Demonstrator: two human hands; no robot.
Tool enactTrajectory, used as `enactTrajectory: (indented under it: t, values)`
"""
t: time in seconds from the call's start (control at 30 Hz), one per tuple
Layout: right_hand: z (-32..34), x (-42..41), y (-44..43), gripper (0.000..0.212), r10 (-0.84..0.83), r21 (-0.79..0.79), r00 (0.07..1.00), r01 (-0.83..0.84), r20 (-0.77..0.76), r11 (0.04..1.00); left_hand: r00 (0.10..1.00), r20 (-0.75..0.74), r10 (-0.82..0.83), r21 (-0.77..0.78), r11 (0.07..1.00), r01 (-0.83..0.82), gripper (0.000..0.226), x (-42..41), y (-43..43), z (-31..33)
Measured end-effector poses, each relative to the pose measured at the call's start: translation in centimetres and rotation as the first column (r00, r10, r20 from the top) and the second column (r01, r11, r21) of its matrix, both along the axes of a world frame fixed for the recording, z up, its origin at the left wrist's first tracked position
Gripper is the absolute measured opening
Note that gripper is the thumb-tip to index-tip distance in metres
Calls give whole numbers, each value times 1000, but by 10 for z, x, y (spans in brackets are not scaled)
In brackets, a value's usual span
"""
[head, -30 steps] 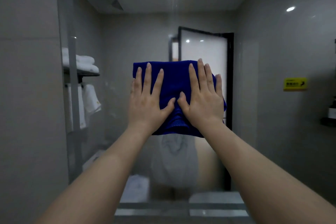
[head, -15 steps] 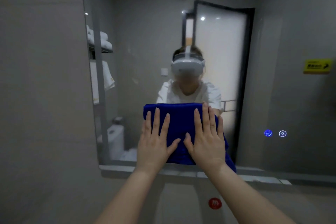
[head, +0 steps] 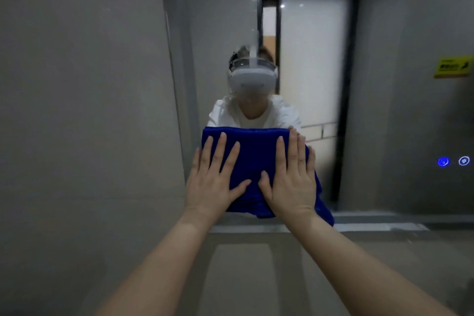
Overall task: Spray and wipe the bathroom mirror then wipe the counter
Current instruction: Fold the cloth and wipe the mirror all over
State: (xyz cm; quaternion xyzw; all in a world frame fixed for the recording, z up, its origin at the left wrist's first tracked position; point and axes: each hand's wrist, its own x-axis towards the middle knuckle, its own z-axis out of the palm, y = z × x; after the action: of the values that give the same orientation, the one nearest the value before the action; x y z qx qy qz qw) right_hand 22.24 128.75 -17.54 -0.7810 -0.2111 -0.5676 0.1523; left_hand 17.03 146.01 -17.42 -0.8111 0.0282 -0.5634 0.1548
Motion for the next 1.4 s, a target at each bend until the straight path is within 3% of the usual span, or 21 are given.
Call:
enactTrajectory:
  t: [0.3, 0.53, 0.73, 0.87, 0.97, 1.17, 1.4]
  values:
    - [-18, -21, 68, 72, 1, 18, 1000, -2, 23, 1000, 998, -27, -48, -55, 997, 47, 73, -21, 61, -17]
    - [-25, -17, 64, 72, 16, -21, 999, -15, 52, 1000, 998, -66, -18, -302, 953, -2, 77, -27, 15, -34]
    - [-70, -9, 46, 81, 26, -139, 997, -16, 71, 990, 991, -136, 2, -247, 968, -36, 94, -22, 23, -87]
    - [-67, -9, 45, 79, 45, -151, 997, -35, 59, 988, 991, -133, 0, -277, 960, -37, 97, -21, 19, -82]
    - [-25, -10, 43, 71, 63, -148, 994, -50, 87, 988, 993, -117, 15, -285, 957, -48, 94, -19, 16, -43]
    - [125, -10, 51, 72, 12, 6, 999, -12, 39, 1000, 996, -79, 38, -299, 953, -60, 84, -14, 8, 119]
    - [264, -18, 47, 71, -3, 12, 999, 4, -45, 1000, 992, -64, 108, -245, 962, -121, 85, -14, 3, 263]
